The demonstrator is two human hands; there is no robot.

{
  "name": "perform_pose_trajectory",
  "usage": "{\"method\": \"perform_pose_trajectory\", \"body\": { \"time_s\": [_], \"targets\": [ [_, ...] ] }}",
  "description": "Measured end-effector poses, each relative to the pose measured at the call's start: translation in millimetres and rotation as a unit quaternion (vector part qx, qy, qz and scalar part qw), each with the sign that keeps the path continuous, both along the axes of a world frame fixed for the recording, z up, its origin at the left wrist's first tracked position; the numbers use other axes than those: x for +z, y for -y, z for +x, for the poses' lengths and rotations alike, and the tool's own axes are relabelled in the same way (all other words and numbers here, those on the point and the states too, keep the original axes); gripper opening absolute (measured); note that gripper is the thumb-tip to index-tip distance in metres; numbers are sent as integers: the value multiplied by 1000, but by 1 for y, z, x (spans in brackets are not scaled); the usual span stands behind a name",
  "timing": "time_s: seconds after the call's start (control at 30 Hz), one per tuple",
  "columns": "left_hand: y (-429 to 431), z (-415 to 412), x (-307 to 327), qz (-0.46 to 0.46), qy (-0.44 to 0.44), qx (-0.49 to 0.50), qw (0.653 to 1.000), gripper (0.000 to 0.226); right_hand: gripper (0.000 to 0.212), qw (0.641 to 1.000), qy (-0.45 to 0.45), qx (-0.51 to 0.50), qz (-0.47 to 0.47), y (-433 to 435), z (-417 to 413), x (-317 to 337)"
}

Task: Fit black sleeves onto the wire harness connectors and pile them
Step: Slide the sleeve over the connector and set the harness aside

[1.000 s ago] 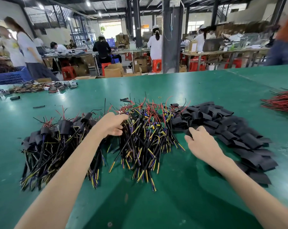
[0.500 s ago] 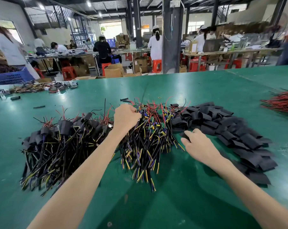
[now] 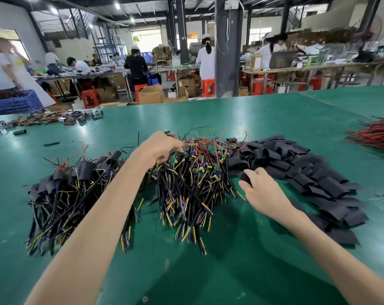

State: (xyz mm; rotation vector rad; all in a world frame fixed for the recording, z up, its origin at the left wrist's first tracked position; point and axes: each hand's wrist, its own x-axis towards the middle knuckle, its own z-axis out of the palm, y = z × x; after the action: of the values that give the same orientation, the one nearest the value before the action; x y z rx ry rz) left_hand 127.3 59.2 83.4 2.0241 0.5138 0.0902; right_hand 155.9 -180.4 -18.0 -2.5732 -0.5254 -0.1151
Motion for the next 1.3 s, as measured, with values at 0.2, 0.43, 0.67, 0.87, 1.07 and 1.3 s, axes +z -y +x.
{"method": "perform_pose_trajectory", "body": {
  "time_s": [0.2, 0.43, 0.67, 0.87, 1.07, 1.3],
  "targets": [
    [-2, -15, 33, 172, 223, -9, 960, 14, 31, 999, 12, -10, 36, -1, -3, 1],
    [12, -42, 14, 522, 133, -71, 840, 32, 44, 996, 43, 14, 82, -2, -4, 3],
    [29, -46, -58, 382, 168, -133, 899, 22, 42, 993, 49, 57, 89, 0, -4, 3],
    [42, -50, -84, 287, 225, -86, 927, 27, 39, 993, 70, 15, 96, 7, 3, 2],
    [38, -50, -92, 235, 249, -69, 937, 20, 40, 993, 73, 15, 87, 7, 6, -1],
    [39, -54, -101, 204, 247, -76, 944, 20, 40, 994, 62, 38, 86, 6, 5, -3]
  ]
}}
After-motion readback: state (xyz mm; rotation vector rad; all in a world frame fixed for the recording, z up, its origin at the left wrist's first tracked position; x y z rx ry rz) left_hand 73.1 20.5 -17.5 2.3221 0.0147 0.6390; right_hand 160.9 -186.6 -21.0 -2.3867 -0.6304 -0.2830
